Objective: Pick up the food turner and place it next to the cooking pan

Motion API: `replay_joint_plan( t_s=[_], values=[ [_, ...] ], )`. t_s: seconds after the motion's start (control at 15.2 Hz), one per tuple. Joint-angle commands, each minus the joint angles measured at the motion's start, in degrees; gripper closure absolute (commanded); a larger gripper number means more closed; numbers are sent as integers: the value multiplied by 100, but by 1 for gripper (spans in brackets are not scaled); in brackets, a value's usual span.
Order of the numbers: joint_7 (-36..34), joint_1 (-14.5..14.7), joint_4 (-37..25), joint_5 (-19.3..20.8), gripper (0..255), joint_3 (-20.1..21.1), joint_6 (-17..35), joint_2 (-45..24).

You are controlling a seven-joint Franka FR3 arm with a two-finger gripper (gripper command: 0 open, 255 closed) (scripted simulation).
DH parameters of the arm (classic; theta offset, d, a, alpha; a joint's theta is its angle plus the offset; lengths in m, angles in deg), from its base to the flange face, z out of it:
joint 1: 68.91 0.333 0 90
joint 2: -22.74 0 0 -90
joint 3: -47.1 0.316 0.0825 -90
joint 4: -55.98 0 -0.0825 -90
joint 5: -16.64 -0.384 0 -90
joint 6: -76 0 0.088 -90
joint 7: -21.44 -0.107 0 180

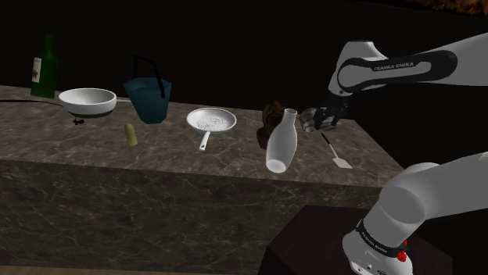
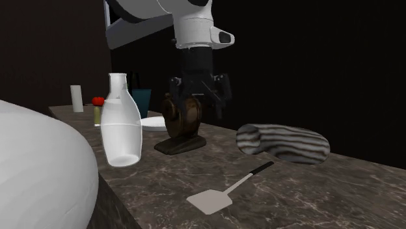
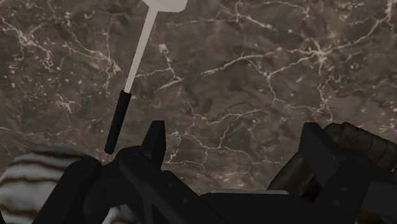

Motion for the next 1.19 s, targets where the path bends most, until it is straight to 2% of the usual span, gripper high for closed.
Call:
replay_joint_plan(
  t_s=[0.0, 0.59, 1.12],
  values=[
    [-180, -206, 122, 40, 0, -158, 288, -135],
    [-852, -1012, 564, 115, 0, -863, 1594, -913],
    [-802, -967, 804, 87, 0, -991, 2341, -1423]
  ],
)
